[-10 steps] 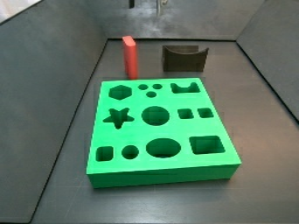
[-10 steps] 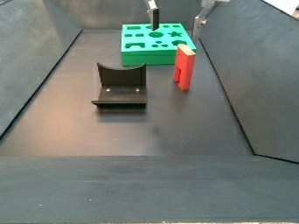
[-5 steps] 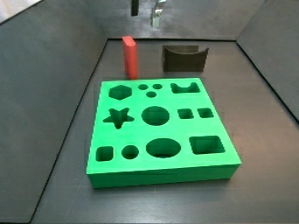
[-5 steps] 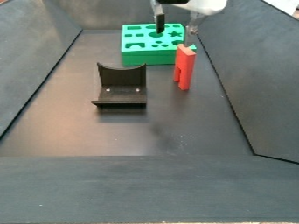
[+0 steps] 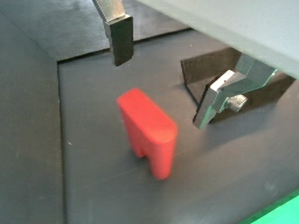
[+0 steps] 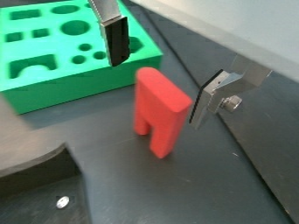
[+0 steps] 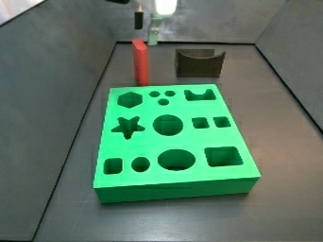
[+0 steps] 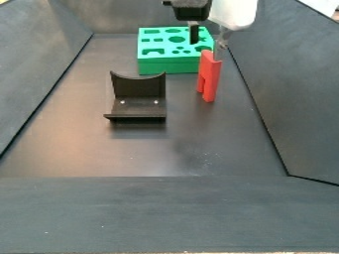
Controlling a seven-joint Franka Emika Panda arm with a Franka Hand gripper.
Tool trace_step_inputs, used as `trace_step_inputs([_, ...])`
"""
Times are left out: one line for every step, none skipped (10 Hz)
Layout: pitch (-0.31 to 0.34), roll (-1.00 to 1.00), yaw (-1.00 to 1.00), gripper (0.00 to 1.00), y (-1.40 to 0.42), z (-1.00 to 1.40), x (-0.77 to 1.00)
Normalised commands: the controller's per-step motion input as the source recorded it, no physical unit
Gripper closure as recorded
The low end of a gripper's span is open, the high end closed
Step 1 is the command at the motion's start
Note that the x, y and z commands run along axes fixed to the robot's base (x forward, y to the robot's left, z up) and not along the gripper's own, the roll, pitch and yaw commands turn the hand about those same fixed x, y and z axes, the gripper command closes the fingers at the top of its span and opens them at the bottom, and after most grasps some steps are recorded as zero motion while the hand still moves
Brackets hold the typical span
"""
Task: Pick up the square-circle object. Move up. Move to above the board. Insert the square-circle object.
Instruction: Pick up the square-circle object.
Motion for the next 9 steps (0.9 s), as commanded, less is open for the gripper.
trace_step_inputs([0.0,-0.06,-0.46,0.0,0.0,-0.2,-0.45])
trace_step_inputs([0.0,0.0,-0.19,0.0,-0.08,-0.17,-0.16])
trace_step_inputs([0.0,0.0,-0.1,0.0,-0.11,-0.19,0.0])
trace_step_inputs([0.0,0.0,-0.1,0.0,-0.08,-0.2,0.0])
trace_step_inputs([0.0,0.0,-0.07,0.0,-0.09,-0.21,0.07])
trace_step_inputs([0.011,0.0,-0.05,0.0,-0.07,-0.25,0.11])
trace_step_inputs([0.0,0.0,-0.04,0.0,-0.02,-0.25,0.1])
trace_step_inputs([0.0,0.0,-0.01,0.0,0.0,-0.27,0.05])
trace_step_inputs([0.0,0.0,-0.01,0.0,0.0,-0.27,0.06])
